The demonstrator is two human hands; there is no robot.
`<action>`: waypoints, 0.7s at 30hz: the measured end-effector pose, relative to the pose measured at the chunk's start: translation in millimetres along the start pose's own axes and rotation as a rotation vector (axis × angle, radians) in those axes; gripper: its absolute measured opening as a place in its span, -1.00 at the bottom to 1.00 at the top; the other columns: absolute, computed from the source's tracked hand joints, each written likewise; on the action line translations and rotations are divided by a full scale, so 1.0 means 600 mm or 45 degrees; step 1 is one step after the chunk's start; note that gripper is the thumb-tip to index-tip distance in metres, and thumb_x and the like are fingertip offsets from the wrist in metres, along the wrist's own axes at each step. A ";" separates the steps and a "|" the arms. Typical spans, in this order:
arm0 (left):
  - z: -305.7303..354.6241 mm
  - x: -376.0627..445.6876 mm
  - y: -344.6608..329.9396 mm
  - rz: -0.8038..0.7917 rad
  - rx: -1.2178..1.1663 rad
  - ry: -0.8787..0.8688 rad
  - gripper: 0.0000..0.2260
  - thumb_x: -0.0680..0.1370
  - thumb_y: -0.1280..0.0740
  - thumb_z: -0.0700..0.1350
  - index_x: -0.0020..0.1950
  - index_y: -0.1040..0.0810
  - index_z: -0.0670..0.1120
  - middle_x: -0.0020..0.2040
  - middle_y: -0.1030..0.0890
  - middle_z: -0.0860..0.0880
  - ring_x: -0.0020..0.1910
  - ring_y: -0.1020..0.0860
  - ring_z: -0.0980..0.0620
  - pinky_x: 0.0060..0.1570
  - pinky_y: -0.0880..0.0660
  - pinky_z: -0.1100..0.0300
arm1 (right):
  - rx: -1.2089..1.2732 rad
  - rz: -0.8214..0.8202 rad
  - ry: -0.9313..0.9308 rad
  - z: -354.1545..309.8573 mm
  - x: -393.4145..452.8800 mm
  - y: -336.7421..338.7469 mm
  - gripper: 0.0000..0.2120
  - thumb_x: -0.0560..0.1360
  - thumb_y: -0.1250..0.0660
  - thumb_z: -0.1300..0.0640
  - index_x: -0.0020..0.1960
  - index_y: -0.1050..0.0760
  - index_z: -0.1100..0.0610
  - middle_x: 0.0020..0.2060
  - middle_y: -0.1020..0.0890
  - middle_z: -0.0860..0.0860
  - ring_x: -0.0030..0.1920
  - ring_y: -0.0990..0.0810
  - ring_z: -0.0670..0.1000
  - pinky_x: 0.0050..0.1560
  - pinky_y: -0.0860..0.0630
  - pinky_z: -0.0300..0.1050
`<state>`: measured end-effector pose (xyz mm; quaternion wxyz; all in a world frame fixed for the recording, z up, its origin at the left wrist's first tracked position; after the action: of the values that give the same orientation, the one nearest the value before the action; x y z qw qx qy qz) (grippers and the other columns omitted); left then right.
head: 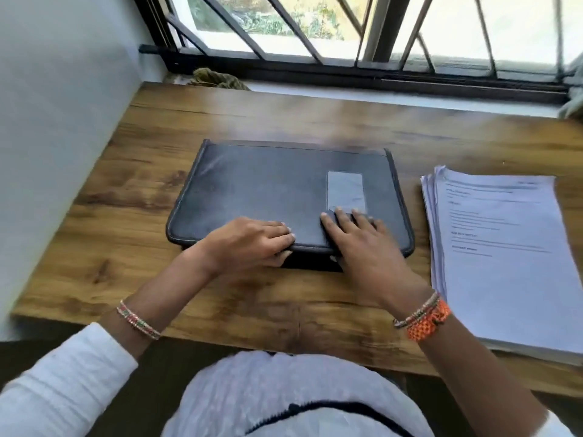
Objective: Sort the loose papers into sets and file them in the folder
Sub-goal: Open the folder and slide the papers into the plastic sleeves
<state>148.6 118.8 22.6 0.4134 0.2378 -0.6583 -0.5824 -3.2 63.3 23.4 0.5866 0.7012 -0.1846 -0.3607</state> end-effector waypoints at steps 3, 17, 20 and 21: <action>-0.008 0.022 0.074 0.134 0.072 0.080 -0.75 0.59 -0.19 -0.16 -0.15 -0.61 -0.20 -0.25 -0.66 -0.10 -0.31 -0.65 -0.07 -0.43 -0.57 0.08 | -0.014 0.196 0.105 0.001 -0.007 0.085 -0.51 0.53 -0.24 0.21 0.43 -0.26 0.02 0.34 -0.45 0.05 0.28 -0.45 0.13 0.19 -0.42 -0.02; -0.186 0.220 0.176 0.846 0.205 0.746 -0.77 0.58 -0.22 -0.09 0.18 -0.57 -0.06 0.11 -0.62 -0.05 0.16 -0.53 -0.06 0.33 -0.21 0.03 | -0.078 1.022 -0.075 0.106 0.136 0.308 -0.65 0.47 -0.30 0.12 0.25 -0.45 0.01 0.05 -0.61 0.03 0.09 -0.51 0.15 0.19 -0.25 0.09; -0.216 0.238 0.104 0.732 0.175 0.899 -0.50 0.57 -0.12 -0.06 0.51 -0.23 -0.08 0.51 -0.23 -0.14 0.51 -0.15 -0.12 0.47 0.02 -0.01 | 0.097 1.127 -0.014 0.139 0.188 0.309 -0.57 0.43 -0.34 0.20 0.28 -0.46 0.02 0.09 -0.58 0.02 0.13 -0.47 0.11 0.18 -0.16 0.02; -0.221 0.235 0.073 0.679 0.128 0.943 -0.45 0.55 -0.11 -0.04 0.55 -0.14 -0.06 0.55 -0.12 -0.14 0.53 -0.07 -0.12 0.47 0.04 -0.01 | 0.153 1.123 0.010 0.148 0.206 0.310 -0.56 0.43 -0.33 0.22 0.29 -0.46 0.00 0.09 -0.57 0.01 0.13 -0.45 0.09 0.16 -0.14 -0.01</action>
<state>188.0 -59.4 99.5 0.7443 0.2720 -0.5318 -0.2987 46.0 -127.5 161.0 0.6433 0.5896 -0.4845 -0.0619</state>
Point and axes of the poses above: each hand's wrist, its own x-axis towards the middle knuckle, its own y-axis out of the back of the hand, z = x × y, the point moved 5 cm from there along x, towards the middle knuckle
